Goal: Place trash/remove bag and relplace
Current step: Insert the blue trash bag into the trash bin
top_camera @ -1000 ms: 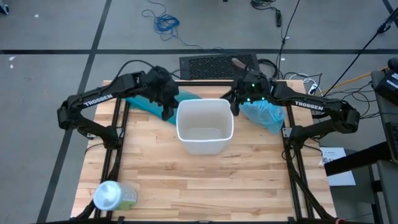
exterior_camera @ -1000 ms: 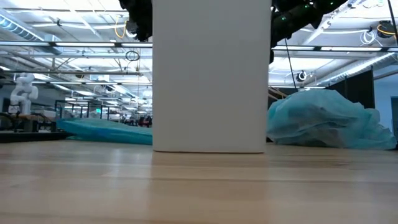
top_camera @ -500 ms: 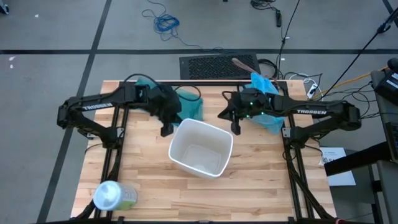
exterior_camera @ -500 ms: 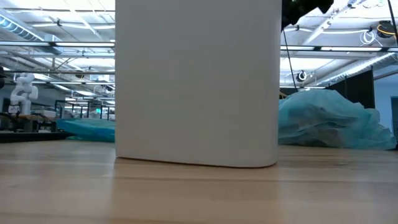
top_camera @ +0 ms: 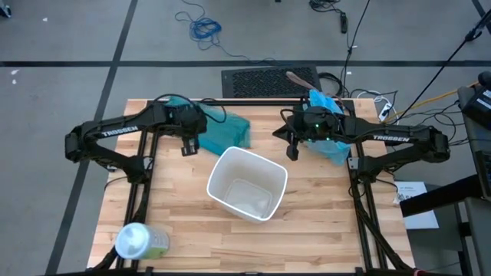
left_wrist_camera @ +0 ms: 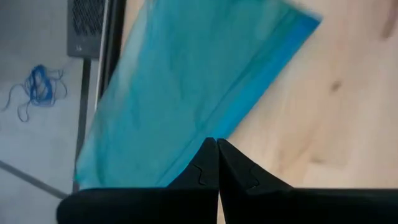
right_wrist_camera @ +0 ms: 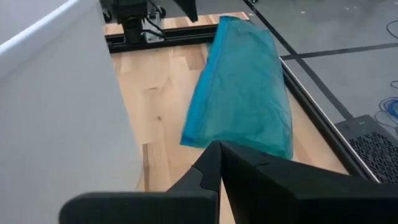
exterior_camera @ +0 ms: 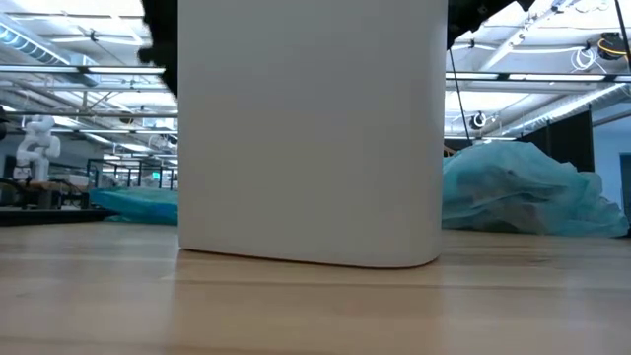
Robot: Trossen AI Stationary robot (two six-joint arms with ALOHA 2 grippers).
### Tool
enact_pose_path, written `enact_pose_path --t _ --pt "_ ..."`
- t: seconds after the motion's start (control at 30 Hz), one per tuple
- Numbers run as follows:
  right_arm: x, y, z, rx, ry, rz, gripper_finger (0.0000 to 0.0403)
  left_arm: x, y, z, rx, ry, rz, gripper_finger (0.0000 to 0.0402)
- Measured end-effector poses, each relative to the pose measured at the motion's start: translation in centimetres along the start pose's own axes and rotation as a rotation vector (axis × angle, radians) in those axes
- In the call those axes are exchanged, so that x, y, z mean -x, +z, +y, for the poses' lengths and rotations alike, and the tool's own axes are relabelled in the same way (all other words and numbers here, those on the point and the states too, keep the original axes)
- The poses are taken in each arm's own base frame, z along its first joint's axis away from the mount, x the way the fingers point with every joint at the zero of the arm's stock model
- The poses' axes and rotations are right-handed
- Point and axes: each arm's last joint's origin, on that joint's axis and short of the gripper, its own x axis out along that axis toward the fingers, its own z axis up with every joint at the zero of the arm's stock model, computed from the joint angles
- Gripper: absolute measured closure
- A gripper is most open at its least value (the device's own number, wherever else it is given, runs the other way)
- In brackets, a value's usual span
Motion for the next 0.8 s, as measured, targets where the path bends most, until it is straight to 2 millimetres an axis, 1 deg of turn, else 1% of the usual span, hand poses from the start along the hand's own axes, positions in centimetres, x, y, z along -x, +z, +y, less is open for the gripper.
enact_pose_path --t 0.1,0.2,0.37,0.53,0.63,0.7,0.8 --pt "0.0 -0.1 -0.1 0.001 -0.005 0.011 0.0403 -2.5 -1.5 0.3 -0.029 -0.021 0.051 0.0402" --pt "0.0 -0.3 -0.1 -0.001 -0.004 0.026 0.0403 -5.1 -2.9 0.0 -0.055 -0.090 0.066 0.0402" --pt "0.0 -0.4 -0.1 -0.014 -0.003 0.041 0.0403 -8.2 -4.0 -0.7 -0.082 -0.087 0.062 0.0402" --pt "-0.1 -0.4 -0.1 -0.014 -0.003 0.044 0.0403 -9.0 -3.7 -0.8 -0.086 -0.066 0.006 0.0402" --pt "-0.1 -0.4 -0.1 -0.014 -0.003 0.044 0.0403 -9.0 -3.5 -0.9 -0.150 -0.062 -0.011 0.0400" --pt "-0.1 -0.5 -0.1 -0.014 -0.002 0.045 0.0403 -9.0 -3.5 -0.9 -0.202 -0.062 -0.017 0.0392" --pt "-0.1 -0.5 -0.1 -0.014 -0.003 0.046 0.0403 -9.0 -3.5 -0.9 -0.209 -0.065 -0.017 0.0370"
